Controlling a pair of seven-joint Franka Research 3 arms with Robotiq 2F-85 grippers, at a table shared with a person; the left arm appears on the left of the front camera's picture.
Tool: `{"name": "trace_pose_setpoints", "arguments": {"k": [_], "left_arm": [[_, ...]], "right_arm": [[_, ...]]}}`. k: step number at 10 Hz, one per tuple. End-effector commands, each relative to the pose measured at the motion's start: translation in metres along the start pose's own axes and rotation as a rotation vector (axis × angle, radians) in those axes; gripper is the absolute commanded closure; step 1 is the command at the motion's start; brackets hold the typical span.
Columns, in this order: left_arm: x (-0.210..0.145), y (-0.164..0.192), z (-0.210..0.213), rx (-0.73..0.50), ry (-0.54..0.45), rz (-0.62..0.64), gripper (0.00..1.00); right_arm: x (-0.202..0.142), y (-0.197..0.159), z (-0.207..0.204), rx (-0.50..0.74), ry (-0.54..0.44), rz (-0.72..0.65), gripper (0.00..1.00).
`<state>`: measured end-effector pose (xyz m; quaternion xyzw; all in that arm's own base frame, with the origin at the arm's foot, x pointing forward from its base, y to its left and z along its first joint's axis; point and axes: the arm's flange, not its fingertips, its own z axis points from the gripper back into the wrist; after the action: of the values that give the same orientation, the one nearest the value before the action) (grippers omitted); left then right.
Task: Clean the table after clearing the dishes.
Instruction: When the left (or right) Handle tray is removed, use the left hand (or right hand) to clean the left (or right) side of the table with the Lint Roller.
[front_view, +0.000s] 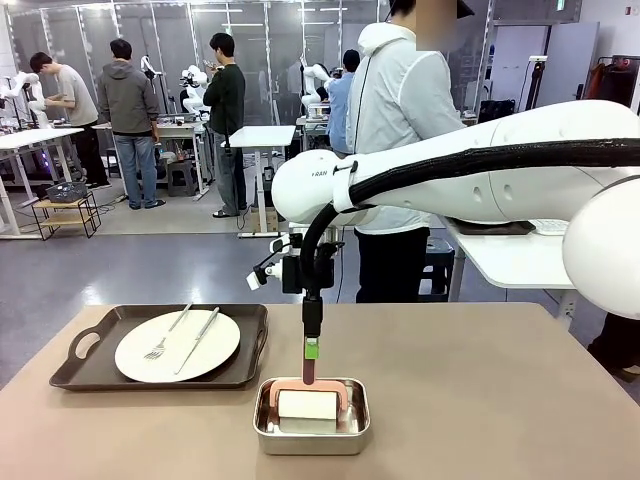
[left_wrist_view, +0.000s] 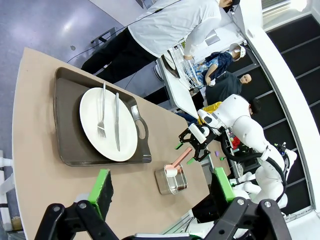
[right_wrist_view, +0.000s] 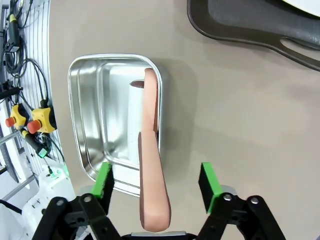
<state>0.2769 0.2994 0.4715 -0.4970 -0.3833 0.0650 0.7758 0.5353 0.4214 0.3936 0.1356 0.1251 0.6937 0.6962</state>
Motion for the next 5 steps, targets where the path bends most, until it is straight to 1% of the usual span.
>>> {"name": "trace_pose_setpoints", "arguments": {"k": [1,2,3,4,5], "left_arm": [[0.001,-0.0019,0.0028,-0.002,-0.004,-0.004,0.0],[0.001,-0.0019,0.0028,-0.002,-0.004,-0.004,0.0],[0.001,-0.0019,0.0028,-0.002,-0.004,-0.004,0.0],[0.001,-0.0019,0.0028,-0.002,-0.004,-0.004,0.0],[0.001,-0.0019,0.0028,-0.002,-0.004,-0.004,0.0]], "right_arm": [[0.0046,0.0037,0.0024,-0.003,0.017,-0.021,0.35],[0.0035,0.0042,0.0022,-0.001,0.013,-0.023,0.47],[0.0029,0.0048,0.0025,-0.002,0.005,-0.025,0.36],[0.0035,0.0055,0.0027,-0.002,0.005,-0.024,0.67],[0.0045,0.0065,0.0029,-0.002,0.005,-0.022,0.56]]}}
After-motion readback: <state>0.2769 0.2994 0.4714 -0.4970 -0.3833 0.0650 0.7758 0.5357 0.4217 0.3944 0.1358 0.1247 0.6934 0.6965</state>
